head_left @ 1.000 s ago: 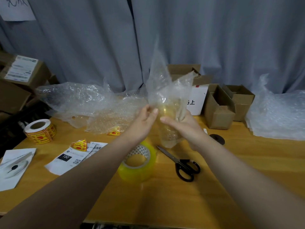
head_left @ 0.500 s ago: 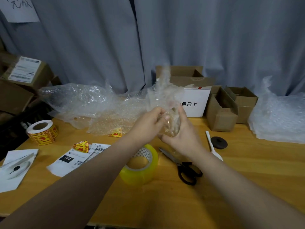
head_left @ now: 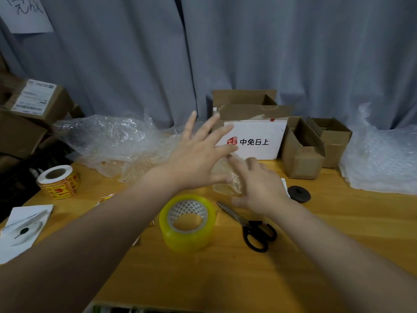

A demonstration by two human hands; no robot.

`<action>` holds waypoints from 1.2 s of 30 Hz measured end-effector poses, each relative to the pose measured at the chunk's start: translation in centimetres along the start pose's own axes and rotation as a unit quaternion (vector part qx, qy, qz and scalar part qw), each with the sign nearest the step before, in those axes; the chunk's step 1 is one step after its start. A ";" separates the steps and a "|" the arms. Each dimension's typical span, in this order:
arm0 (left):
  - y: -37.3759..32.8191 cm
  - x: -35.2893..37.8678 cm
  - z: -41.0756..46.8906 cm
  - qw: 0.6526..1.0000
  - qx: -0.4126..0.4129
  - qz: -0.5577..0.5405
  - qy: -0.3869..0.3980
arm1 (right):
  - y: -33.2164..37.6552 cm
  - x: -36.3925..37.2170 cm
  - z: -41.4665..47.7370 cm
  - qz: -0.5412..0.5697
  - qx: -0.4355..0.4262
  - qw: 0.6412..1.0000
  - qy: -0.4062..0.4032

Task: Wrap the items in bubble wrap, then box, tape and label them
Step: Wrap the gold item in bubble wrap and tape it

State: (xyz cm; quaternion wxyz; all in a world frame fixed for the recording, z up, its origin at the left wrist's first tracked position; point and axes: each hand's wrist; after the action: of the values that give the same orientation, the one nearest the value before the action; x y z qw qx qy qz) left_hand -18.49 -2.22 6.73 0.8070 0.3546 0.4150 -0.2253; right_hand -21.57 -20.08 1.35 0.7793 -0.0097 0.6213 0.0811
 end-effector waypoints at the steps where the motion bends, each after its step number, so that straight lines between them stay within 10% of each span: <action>1: 0.1 0.2 0.2 0.998 -0.011 -0.015 0.061 | 0.1 -0.1 0.0 -0.016 -0.005 1.000 -0.008; 4: 0.3 0.7 0.7 0.975 -0.081 -0.177 0.112 | 0.3 -0.5 -0.1 -0.025 -0.015 0.999 -0.023; 9: 1.3 1.9 -0.3 0.908 -0.172 -0.377 -0.055 | 0.0 -1.1 -0.3 -0.023 -0.027 0.999 -0.028; 17: 0.5 2.3 -1.7 0.911 -0.128 -0.369 -0.128 | 0.3 -1.3 0.1 0.050 -0.004 0.999 0.001; 25: -1.7 2.5 -0.4 0.795 -0.284 -0.532 -0.063 | 0.8 -0.6 0.2 -0.014 0.004 0.999 -0.046; 32: -1.9 2.4 0.0 0.559 -0.361 -0.736 -0.125 | 1.1 -0.8 0.0 0.024 0.014 0.997 -0.074; 36: -2.4 2.1 0.2 0.554 -0.364 -0.731 -0.160 | 1.0 -0.7 0.1 0.022 0.015 0.997 -0.078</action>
State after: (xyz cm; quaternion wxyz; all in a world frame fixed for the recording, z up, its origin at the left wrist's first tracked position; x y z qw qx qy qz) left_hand -18.82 -4.00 4.19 0.4782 -0.4368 0.4426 -0.6202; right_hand -21.77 -19.19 2.12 0.8237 0.0216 0.5595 0.0893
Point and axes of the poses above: each hand's wrist, its own z-axis towards the middle knuckle, its own x-axis out of the palm, y = z × x, and after that the axes turned 6 degrees about x, right-handed
